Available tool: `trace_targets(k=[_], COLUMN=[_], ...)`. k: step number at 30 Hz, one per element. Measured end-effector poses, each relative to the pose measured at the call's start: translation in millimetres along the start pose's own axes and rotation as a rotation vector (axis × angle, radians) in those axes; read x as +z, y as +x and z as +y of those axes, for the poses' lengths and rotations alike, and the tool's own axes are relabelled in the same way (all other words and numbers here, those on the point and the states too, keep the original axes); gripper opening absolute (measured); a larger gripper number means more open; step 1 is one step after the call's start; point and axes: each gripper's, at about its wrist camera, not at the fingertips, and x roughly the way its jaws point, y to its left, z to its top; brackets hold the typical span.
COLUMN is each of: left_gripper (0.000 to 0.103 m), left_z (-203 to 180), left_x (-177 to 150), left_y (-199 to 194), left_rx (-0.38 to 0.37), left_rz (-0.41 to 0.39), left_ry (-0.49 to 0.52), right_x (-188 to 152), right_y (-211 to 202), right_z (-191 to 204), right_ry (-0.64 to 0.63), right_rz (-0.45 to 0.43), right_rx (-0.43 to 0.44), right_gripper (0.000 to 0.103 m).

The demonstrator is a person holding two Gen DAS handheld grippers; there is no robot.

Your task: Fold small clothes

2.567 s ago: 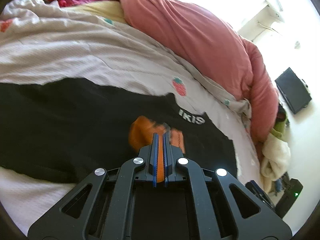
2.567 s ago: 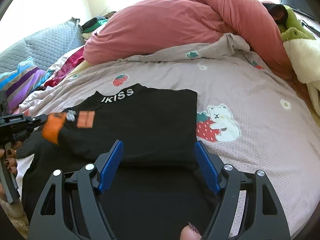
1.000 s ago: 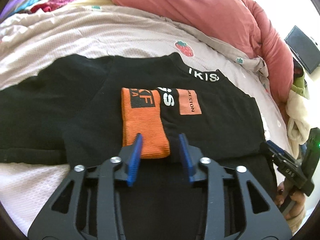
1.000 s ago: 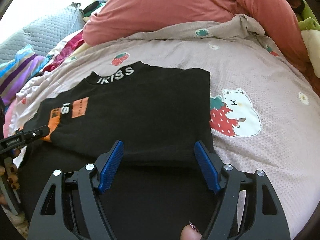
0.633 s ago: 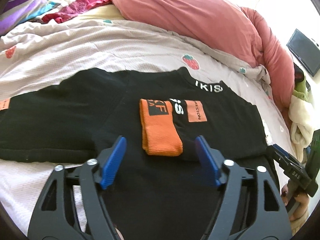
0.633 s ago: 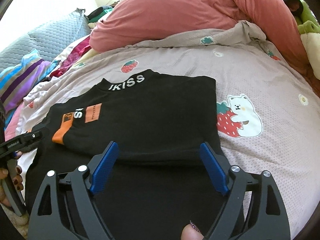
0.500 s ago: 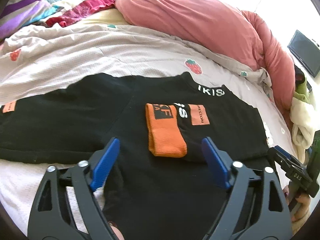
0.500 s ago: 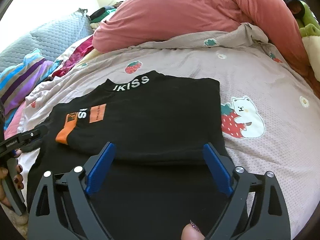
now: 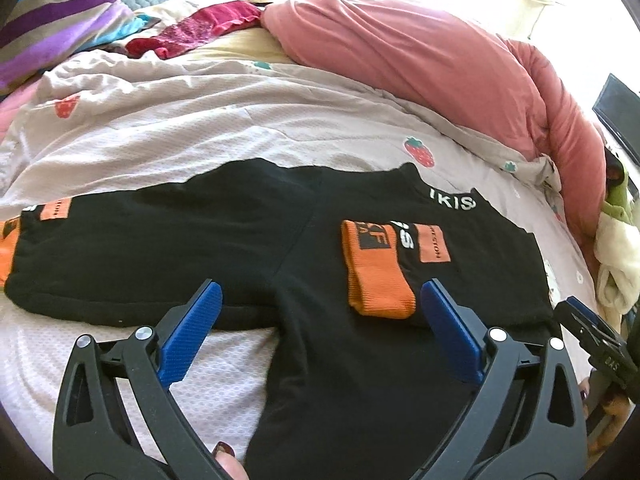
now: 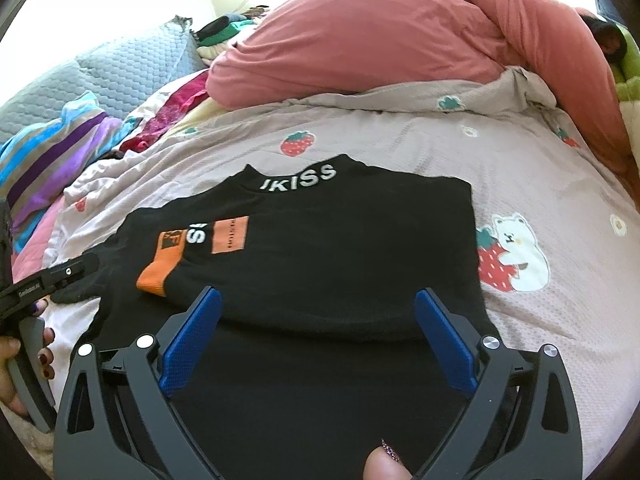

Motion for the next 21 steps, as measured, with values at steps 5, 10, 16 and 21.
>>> trace_targets(k=[5, 10, 16, 21], left_gripper=[0.093, 0.093, 0.093, 0.093], left_z=[9.4, 18.3, 32.1, 45.7], left_x=[2.7, 5.2, 8.3, 8.5], left_y=[-7.4, -14.4, -25.5, -33.5], left_rx=[0.021, 0.044, 0.085, 0.118], left_rz=[-0.023, -0.042, -0.076, -0.097], left_ry=[-0.019, -0.037, -0.059, -0.086], right_x=[5.2, 10.5, 16.9, 21.3], right_y=[-0.5, -1.3, -2.2, -0.6], right_z=[20.9, 39.9, 65.8, 84.8], right_ry=[-0.037, -0.073, -0.125, -0.163], right_rz=[-0.012, -0.023, -0.038, -0.048], right_rx=[0.029, 0.056, 0.089, 0.108], right_gripper=[0.097, 0.097, 0.097, 0.097])
